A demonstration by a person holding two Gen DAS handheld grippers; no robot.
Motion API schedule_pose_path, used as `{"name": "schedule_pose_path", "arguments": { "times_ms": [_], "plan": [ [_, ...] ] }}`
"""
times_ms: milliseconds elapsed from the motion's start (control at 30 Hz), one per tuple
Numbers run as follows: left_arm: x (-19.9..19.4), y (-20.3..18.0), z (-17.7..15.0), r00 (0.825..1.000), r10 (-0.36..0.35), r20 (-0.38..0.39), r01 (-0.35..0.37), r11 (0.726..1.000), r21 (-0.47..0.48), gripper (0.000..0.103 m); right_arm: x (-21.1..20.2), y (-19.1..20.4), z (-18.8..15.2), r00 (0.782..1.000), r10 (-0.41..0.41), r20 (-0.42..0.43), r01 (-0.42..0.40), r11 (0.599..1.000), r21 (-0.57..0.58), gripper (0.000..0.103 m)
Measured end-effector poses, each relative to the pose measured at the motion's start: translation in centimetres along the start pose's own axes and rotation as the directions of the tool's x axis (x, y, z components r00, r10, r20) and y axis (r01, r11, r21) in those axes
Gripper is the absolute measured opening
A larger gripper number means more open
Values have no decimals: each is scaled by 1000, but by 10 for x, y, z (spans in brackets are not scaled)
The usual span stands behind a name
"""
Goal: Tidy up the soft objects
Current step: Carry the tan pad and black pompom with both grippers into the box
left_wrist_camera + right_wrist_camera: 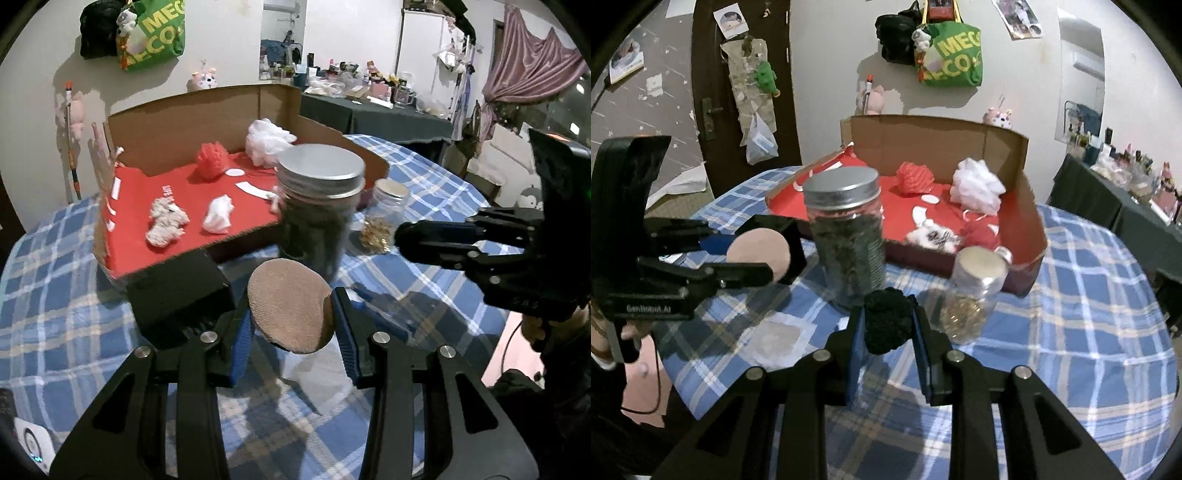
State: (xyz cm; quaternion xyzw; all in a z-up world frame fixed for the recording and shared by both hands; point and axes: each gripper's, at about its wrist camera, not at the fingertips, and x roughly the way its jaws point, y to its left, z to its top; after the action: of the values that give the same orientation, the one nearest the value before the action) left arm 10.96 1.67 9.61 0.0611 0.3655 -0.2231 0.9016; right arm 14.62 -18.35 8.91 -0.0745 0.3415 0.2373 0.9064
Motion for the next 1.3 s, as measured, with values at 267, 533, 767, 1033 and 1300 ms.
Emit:
{"name": "schedule_pose_path", "arguments": {
  "times_ms": [267,533,767,1033,1300],
  "plan": [
    [2,16,12,1000,-6,-11,6,1000,-6,38,-6,-7,14,999,-38,14,38,999,-27,27],
    [13,30,22,999,-22,-39,20,999,-29,38,1,-15,27,998,-55,8,55,998,-38,27],
    [16,47,29,998,-29,-50,26,998,-59,38,5,-28,36,998,-59,10,60,998,-27,28],
    [26,61,36,997,-34,-70,29,997,-70,38,17,-43,45,997,-71,-6,71,997,-23,28],
    [46,72,50,993,-52,-109,46,997,-59,38,41,-53,61,997,-59,-44,57,997,-48,28]
  ]
}}
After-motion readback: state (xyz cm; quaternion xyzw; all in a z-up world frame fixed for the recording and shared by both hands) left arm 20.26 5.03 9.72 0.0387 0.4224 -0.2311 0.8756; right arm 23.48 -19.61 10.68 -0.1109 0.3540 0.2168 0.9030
